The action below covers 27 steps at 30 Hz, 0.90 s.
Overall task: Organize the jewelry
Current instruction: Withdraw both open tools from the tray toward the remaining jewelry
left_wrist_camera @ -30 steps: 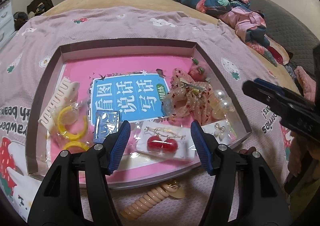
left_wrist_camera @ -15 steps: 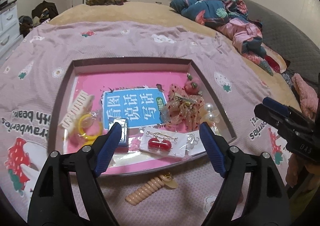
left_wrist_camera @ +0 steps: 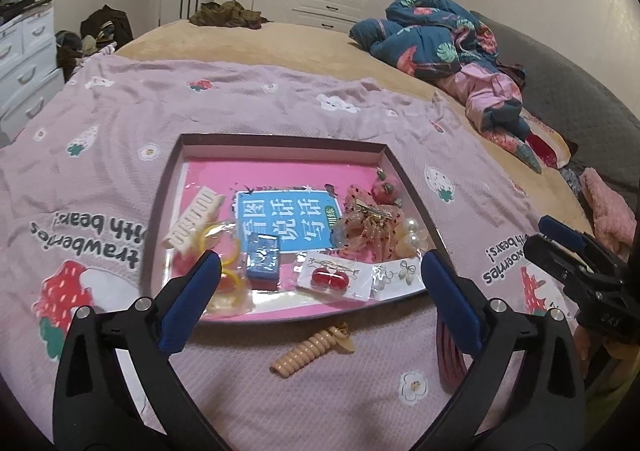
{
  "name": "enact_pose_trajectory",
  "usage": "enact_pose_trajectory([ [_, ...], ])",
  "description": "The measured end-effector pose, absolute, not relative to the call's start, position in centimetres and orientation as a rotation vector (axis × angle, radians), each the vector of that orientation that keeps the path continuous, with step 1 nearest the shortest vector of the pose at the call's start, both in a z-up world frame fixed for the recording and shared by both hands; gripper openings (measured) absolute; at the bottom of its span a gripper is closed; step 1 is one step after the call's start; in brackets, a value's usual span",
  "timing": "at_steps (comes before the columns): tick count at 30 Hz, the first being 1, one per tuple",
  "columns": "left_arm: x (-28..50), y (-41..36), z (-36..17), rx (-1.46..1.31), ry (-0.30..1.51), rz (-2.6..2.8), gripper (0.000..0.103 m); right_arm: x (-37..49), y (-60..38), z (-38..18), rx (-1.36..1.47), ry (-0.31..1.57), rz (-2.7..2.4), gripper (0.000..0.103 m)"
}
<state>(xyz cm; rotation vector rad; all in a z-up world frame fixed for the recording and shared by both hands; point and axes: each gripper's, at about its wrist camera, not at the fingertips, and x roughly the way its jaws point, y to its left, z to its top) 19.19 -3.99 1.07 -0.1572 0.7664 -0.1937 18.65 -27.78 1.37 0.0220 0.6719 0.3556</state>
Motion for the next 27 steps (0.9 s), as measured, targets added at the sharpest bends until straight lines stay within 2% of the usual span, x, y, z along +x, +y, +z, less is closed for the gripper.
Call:
enact_pose_trajectory([
  [27,12.8,-0.8,2.2,-0.148,0.717,-0.156,0.094,13.4,-26.1,2.4,-0.004,0.656,0.403,0.086],
])
